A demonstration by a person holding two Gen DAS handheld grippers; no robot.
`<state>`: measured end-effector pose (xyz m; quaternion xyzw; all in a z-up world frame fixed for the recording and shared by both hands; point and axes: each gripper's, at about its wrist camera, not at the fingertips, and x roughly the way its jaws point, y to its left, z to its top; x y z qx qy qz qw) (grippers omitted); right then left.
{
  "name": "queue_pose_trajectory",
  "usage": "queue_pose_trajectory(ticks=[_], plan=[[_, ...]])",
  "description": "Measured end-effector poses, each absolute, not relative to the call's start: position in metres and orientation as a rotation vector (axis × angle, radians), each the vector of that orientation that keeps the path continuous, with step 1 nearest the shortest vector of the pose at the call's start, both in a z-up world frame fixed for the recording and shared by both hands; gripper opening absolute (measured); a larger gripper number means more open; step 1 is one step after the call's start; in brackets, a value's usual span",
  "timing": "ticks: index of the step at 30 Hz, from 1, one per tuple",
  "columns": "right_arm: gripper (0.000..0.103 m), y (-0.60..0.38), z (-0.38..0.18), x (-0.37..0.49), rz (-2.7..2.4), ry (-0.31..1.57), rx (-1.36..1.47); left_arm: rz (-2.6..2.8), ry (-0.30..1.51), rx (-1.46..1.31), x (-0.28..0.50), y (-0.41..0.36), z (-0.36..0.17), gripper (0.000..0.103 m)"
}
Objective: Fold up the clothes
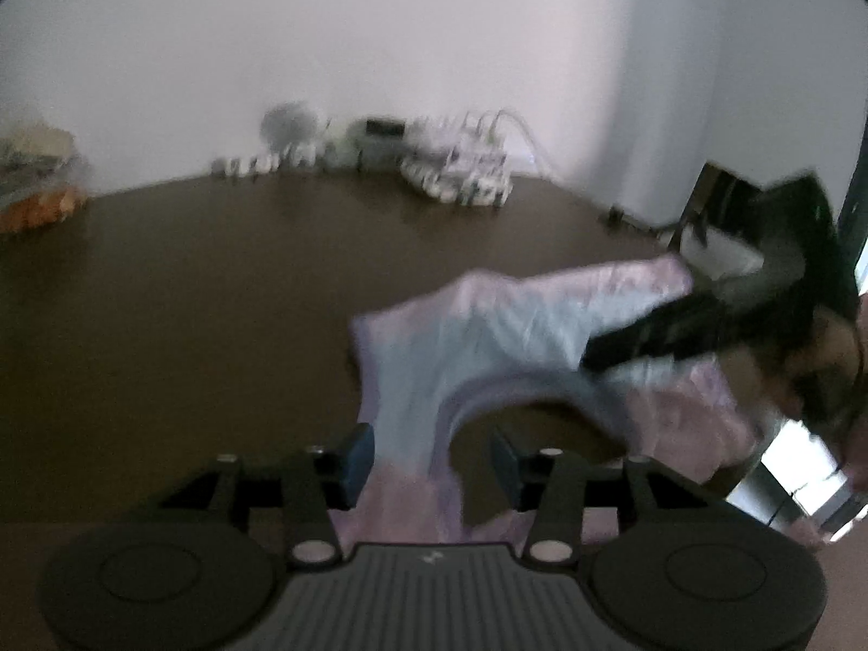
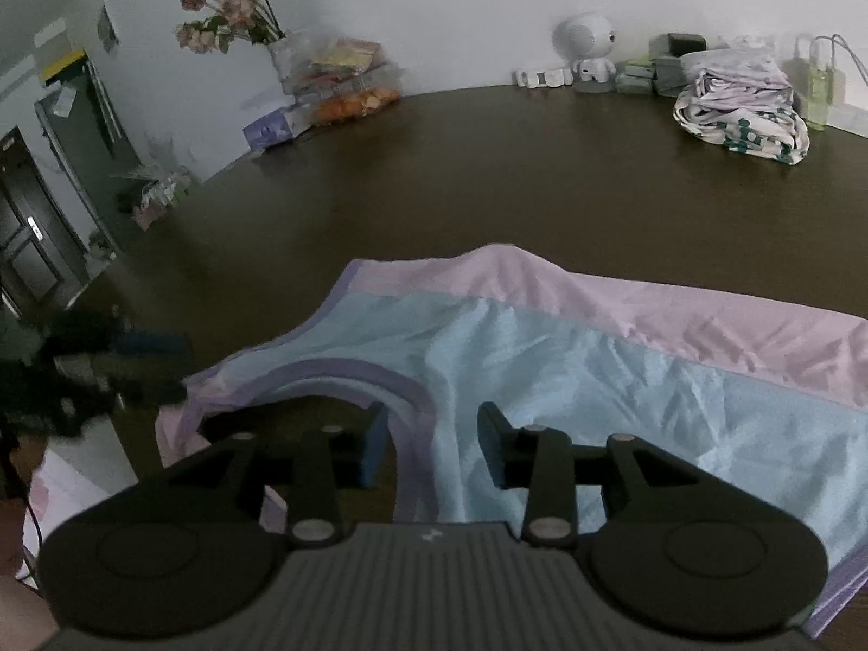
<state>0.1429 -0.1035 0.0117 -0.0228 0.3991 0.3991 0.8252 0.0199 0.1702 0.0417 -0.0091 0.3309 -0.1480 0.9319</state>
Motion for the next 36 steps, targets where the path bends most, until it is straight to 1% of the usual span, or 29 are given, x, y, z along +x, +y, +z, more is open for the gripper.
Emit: queue_pose_trajectory(ticks=[3,4,5,7,8,10,14,16,17,19,20,21,22,25,27,29,30,31,32,34,36], plan=[[0.036,-0.090,0.008,0.136,0.868,0.850,-0.112,-0.311,0.676,0.036,0.039,0.154,0.043,0.046],[0.034,-0.085,0.007,0.135,0.867,0.848,-0.136,-0.321,0.683,0.047,0.046,0.148,0.040,0.046],[0.030,-0.081,0.006,0.135,0.866,0.847,-0.158,-0.324,0.694,0.050,0.055,0.143,0.037,0.045],[0.007,-0.076,0.004,0.134,0.866,0.856,-0.186,-0.319,0.715,0.046,0.070,0.137,0.029,0.044],[0.005,-0.074,0.003,0.133,0.866,0.860,-0.200,-0.313,0.728,0.036,0.075,0.136,0.025,0.044],[0.004,-0.075,0.007,0.131,0.885,0.849,-0.200,-0.298,0.747,0.008,0.082,0.138,0.020,0.043],[0.005,-0.077,0.014,0.127,0.917,0.831,-0.221,-0.303,0.746,-0.056,0.092,0.143,0.019,0.043],[0.009,-0.075,0.005,0.130,0.919,0.874,-0.240,-0.311,0.745,-0.083,0.100,0.144,0.019,0.044],[0.013,-0.075,0.002,0.130,0.919,0.885,-0.237,-0.314,0.745,-0.095,0.104,0.144,0.019,0.043],[0.032,-0.083,0.003,0.128,0.924,0.878,-0.198,-0.324,0.752,-0.092,0.112,0.139,0.018,0.043],[0.035,-0.088,0.005,0.127,0.929,0.870,-0.172,-0.329,0.755,-0.090,0.117,0.137,0.018,0.042],[0.035,-0.093,0.007,0.126,0.930,0.862,-0.145,-0.340,0.760,-0.071,0.120,0.133,0.016,0.037],[0.035,-0.100,0.009,0.126,0.921,0.856,-0.117,-0.352,0.765,-0.049,0.123,0.129,0.014,0.028],[0.035,-0.120,0.013,0.128,0.869,0.840,-0.048,-0.364,0.803,0.035,0.129,0.115,0.006,0.018],[0.035,-0.135,0.009,0.130,0.811,0.842,-0.025,-0.360,0.819,0.074,0.130,0.109,0.002,0.018],[0.035,-0.141,0.001,0.134,0.772,0.853,-0.034,-0.351,0.811,0.079,0.132,0.109,0.005,0.022],[0.035,-0.144,-0.003,0.136,0.753,0.856,-0.042,-0.347,0.807,0.081,0.132,0.108,0.006,0.028],[0.035,-0.143,-0.007,0.137,0.742,0.849,-0.061,-0.342,0.803,0.084,0.133,0.108,0.007,0.031],[0.035,-0.141,-0.009,0.137,0.743,0.829,-0.080,-0.338,0.798,0.086,0.134,0.108,0.009,0.030],[0.035,-0.133,-0.010,0.139,0.737,0.805,-0.125,-0.329,0.790,0.091,0.135,0.107,0.011,0.031],[0.035,-0.128,-0.011,0.141,0.737,0.793,-0.151,-0.320,0.782,0.096,0.137,0.107,0.014,0.029]])
